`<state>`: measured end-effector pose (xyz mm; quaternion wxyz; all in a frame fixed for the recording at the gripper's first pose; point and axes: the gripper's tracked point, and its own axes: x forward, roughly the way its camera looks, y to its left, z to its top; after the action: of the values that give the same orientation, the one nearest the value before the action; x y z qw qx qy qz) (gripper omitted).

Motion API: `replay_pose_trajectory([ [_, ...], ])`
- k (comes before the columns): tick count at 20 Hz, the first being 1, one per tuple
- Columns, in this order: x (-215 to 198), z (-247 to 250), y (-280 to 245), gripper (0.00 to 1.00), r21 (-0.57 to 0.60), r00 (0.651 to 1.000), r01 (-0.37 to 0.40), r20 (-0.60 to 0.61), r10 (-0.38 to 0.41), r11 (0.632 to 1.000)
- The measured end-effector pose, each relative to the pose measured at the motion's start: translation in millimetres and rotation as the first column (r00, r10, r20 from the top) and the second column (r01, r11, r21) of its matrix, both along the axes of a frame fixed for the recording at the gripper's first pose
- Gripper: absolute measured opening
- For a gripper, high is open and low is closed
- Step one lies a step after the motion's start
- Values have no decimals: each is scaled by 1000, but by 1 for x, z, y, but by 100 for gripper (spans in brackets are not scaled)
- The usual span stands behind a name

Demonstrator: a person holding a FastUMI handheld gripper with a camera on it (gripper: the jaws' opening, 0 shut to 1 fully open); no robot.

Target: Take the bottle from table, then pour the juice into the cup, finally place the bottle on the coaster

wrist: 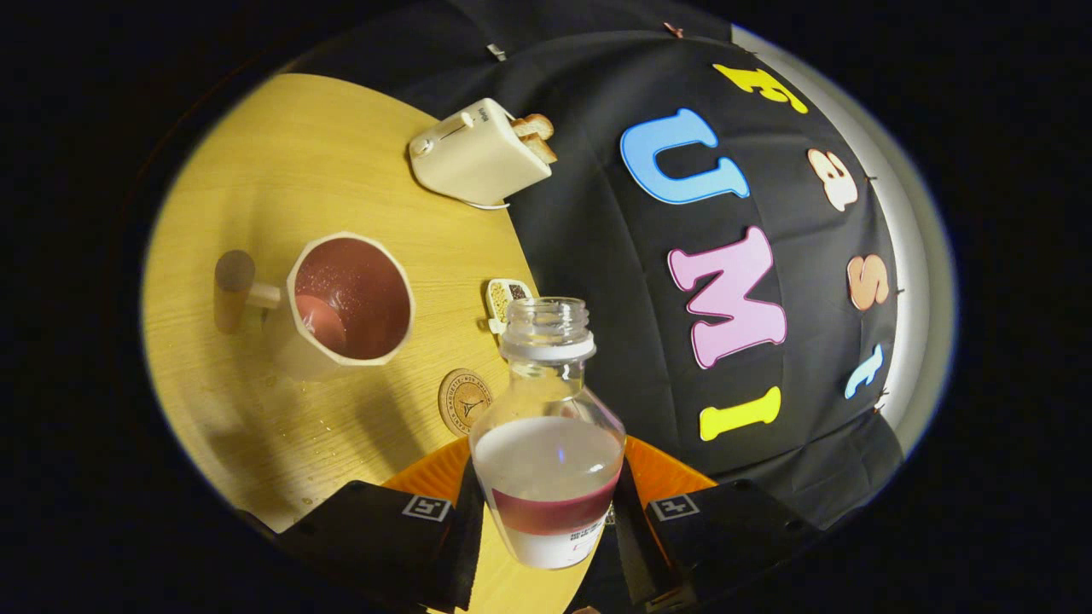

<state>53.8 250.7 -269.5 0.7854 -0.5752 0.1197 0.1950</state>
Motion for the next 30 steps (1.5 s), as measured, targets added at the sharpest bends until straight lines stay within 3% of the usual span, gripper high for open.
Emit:
replay_pose_trajectory([
  [3, -3, -26, 7, 70, -90, 999, -29, -37, 26, 995],
  [12, 7, -41, 15, 70, -268, 994, -100, 6, 105, 958],
  [19, 13, -39, 25, 70, -386, 973, -186, 57, 225, 904],
  [24, 19, -38, 25, 70, -422, 966, -208, 56, 254, 882],
  [30, 22, -29, 32, 70, -499, 935, -262, 83, 346, 826],
])
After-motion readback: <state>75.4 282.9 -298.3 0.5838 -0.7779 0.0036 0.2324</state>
